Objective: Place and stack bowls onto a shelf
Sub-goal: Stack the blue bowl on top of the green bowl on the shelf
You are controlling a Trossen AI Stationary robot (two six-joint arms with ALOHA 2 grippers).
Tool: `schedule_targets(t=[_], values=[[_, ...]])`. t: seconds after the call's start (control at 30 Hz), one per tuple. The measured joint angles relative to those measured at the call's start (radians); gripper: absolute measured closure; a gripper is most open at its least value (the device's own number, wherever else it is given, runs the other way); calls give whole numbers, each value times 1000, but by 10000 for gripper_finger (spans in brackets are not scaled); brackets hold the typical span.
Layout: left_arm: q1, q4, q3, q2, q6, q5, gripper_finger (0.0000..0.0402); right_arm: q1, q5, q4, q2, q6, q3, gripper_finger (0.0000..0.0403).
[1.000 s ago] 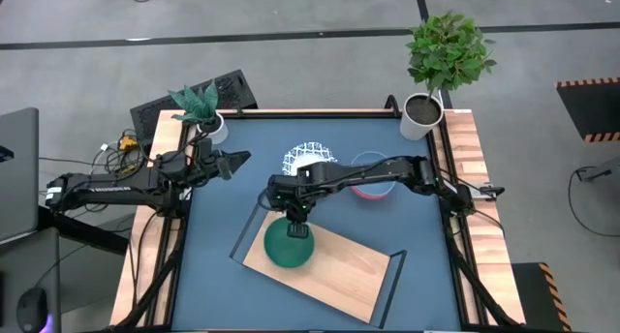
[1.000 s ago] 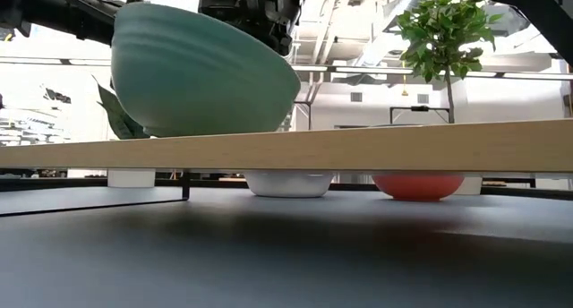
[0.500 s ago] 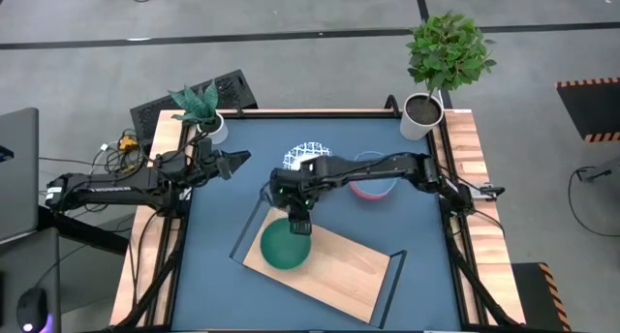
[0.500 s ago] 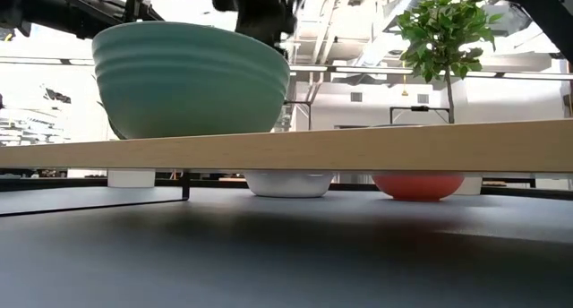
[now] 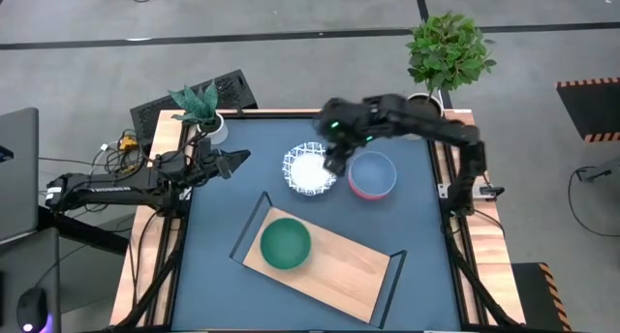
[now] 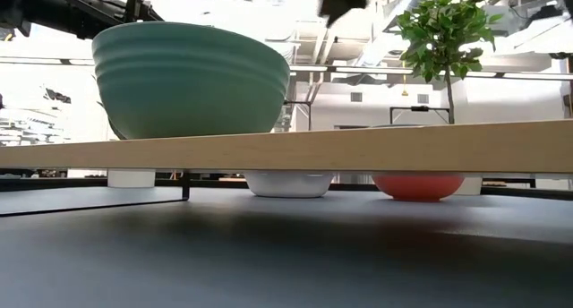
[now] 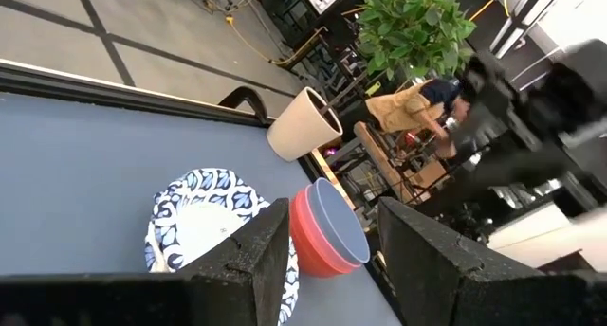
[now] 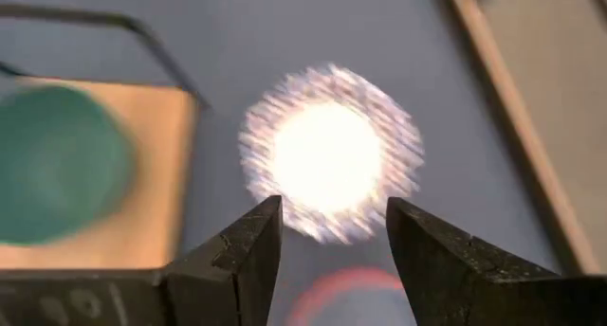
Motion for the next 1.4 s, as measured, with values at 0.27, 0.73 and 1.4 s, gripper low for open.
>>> schedule_targets(t=[0.27, 0.73, 1.4], values=[[0, -1, 0, 0, 0, 0, 255, -60, 147, -87, -298, 191, -316, 188], [0, -6, 0, 0, 0, -50, 255, -136, 120, 198, -612, 473, -1086, 188], [0, -6, 0, 0, 0, -58, 255, -300, -11, 396, -555, 342, -1201, 188]])
